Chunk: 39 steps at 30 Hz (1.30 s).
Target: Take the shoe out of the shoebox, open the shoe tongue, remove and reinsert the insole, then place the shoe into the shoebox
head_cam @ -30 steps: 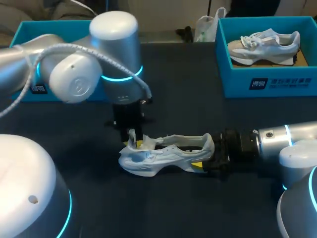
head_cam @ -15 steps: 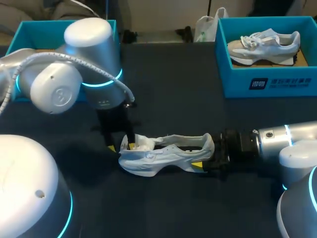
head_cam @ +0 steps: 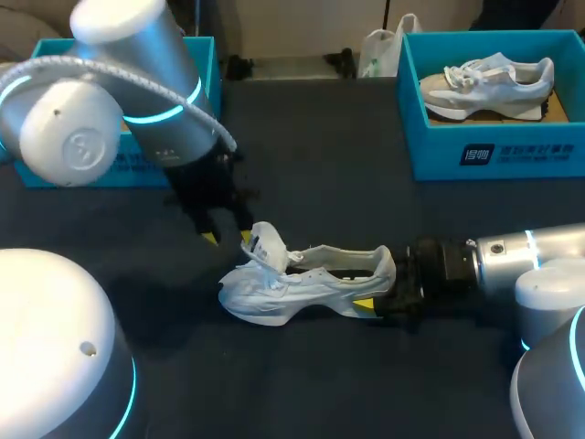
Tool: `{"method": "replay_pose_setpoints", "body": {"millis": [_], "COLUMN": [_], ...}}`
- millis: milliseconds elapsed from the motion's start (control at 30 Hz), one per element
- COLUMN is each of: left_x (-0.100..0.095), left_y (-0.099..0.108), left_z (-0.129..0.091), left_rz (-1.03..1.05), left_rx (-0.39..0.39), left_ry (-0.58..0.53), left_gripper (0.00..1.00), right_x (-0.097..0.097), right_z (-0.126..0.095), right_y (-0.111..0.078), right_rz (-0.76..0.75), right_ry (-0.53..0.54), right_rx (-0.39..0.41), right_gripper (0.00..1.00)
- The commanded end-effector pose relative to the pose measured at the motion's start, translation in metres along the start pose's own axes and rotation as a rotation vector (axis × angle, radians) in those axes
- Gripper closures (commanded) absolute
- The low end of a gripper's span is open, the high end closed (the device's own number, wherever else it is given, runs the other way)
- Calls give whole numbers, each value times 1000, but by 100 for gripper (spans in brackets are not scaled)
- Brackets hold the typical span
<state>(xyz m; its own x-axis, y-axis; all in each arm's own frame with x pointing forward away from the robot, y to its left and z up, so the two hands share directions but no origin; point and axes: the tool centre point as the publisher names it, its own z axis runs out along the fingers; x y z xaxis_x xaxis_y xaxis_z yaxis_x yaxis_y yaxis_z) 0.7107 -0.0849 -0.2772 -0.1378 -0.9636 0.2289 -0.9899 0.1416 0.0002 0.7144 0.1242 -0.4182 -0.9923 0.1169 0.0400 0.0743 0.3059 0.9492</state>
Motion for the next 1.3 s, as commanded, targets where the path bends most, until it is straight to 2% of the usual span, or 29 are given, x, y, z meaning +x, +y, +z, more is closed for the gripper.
{"method": "replay_pose_setpoints", "body": {"millis": [33,433,567,600,633,867,1067,1300], "left_x": [23,65,77,81,82,97,104,104], "left_y": [-3,-13,-19,-20,-20,-20,-15,-15], "left_z": [-37,-55,-58,-60,-60,-64,-63,-63], "left_rz": [87,339,416,449,468,660,826,826], "left_rx": [-4,-32,-42,-47,-52,-109,-176,-176], "left_ry": [-22,-35,-29,-21,-19,18,0,0], "left_gripper": [51,53,73,91,100,100,100,100], "right_x": [1,1,1,1,1,1,1,1], "right_z": [3,3,3,3,3,3,3,3], "right_y": [1,1,1,1,1,1,1,1], "right_rz": [1,1,1,1,1,1,1,1], "right_ry": [1,1,1,1,1,1,1,1], "right_rx": [7,7,7,7,7,7,7,7], "right_gripper": [100,100,100,100,100,100,100,100]}}
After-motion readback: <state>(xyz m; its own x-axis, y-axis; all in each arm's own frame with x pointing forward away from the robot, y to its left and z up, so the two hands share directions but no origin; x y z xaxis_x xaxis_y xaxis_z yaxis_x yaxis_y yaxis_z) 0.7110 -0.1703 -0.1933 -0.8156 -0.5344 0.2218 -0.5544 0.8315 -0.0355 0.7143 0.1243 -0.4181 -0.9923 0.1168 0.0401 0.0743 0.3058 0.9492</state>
